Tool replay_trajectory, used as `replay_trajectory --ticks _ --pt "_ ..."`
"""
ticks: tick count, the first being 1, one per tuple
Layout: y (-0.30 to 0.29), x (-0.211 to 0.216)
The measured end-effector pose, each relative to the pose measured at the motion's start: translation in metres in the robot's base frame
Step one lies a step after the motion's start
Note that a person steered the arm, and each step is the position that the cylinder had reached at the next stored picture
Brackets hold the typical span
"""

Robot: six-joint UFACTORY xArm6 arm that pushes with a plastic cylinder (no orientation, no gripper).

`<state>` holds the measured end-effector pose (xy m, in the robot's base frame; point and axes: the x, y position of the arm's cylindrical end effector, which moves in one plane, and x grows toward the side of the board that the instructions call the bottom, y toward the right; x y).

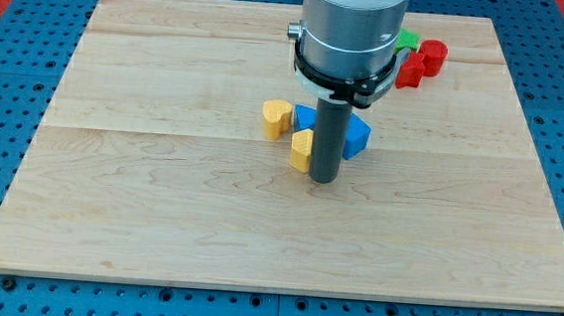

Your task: Slightly touch the bottom right side of red star

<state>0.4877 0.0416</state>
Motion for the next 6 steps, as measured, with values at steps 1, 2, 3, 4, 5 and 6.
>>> replay_trajectory --ticks 1,2,3,4,5,6 --pt "0.0 0.0" --pt "0.036 -0.003" --pt "0.079 -0.034" --pt "0.108 -0.07" --pt "0.123 -0.103" --pt "0.138 -0.134"
